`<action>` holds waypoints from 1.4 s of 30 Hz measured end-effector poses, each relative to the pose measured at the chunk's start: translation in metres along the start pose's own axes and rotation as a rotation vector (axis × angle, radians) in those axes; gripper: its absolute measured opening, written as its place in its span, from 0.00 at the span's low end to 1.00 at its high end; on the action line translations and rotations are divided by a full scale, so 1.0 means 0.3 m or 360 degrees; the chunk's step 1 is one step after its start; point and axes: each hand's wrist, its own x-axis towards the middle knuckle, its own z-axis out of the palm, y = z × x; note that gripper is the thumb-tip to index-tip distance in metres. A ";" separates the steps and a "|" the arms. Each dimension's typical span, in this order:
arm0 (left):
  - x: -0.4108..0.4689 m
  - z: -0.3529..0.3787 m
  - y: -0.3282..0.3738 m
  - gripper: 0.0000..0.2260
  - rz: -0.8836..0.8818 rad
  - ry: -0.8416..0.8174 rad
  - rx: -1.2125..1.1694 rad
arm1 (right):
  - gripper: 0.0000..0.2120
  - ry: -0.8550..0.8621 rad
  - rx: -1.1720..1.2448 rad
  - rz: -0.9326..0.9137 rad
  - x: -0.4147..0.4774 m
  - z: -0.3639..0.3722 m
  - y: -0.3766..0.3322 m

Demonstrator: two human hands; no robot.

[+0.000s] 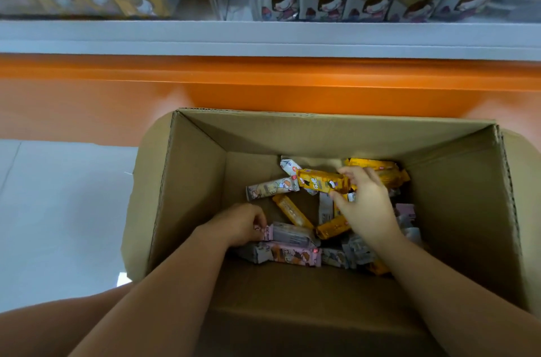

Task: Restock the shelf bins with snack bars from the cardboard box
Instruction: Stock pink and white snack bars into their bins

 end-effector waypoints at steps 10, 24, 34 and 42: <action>0.004 -0.008 0.008 0.20 0.0015 -0.0082 -0.0070 | 0.13 -0.1065 -0.0142 -0.0062 -0.068 0.065 -0.053; -0.004 -0.032 0.002 0.21 0.0044 0.0006 -0.0285 | 0.19 -0.1431 -0.0371 0.0003 -0.086 0.099 -0.052; -0.219 -0.245 0.198 0.18 0.0354 0.0345 -0.0924 | 0.11 -0.0834 -0.0133 -0.0141 -0.046 -0.270 -0.174; -0.493 -0.343 0.392 0.12 0.0772 0.0407 -0.1449 | 0.14 -0.0475 -0.0272 -0.0546 -0.138 -0.691 -0.354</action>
